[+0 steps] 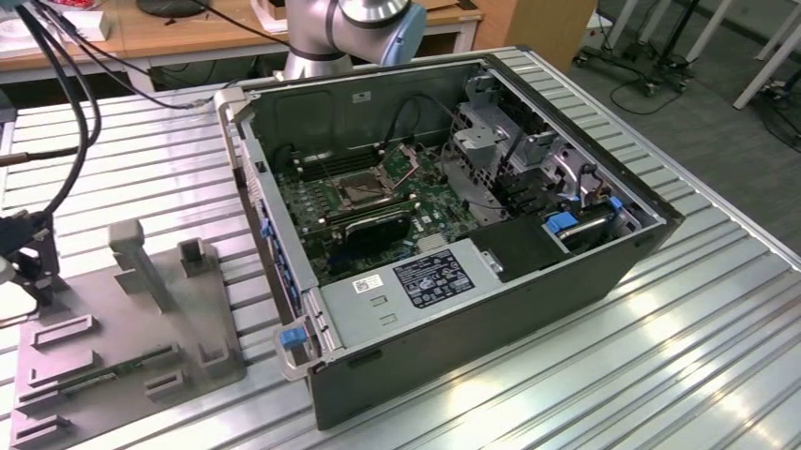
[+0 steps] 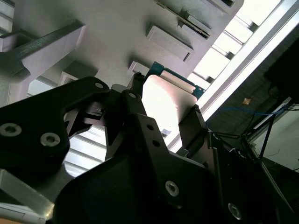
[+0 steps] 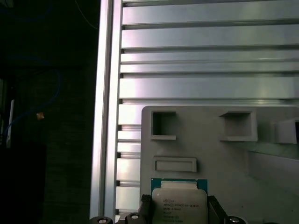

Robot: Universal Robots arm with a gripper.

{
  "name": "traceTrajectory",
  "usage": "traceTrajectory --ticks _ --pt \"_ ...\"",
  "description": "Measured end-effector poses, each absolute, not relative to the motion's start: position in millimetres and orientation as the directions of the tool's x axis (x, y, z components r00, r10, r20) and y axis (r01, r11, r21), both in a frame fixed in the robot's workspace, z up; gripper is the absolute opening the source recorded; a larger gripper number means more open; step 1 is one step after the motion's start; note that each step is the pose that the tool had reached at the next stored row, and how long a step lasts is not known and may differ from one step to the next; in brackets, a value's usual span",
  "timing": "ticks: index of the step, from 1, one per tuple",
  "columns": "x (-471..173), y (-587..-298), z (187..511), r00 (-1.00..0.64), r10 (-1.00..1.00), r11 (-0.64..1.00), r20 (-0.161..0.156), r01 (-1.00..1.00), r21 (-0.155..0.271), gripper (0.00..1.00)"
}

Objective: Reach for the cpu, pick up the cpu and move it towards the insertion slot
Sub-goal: 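Pick up the cpu and move it towards the insertion slot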

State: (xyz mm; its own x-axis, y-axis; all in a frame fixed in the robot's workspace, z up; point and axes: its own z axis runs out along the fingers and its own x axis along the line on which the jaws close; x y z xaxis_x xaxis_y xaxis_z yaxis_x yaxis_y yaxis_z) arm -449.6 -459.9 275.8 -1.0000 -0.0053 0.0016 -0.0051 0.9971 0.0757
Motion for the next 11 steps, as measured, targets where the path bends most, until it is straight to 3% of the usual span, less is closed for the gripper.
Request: traceTrajectory --ticks 11 --pt "-449.6 -459.9 281.8 -1.0 -0.005 0.997 0.002 -0.005 0.076 0.54"
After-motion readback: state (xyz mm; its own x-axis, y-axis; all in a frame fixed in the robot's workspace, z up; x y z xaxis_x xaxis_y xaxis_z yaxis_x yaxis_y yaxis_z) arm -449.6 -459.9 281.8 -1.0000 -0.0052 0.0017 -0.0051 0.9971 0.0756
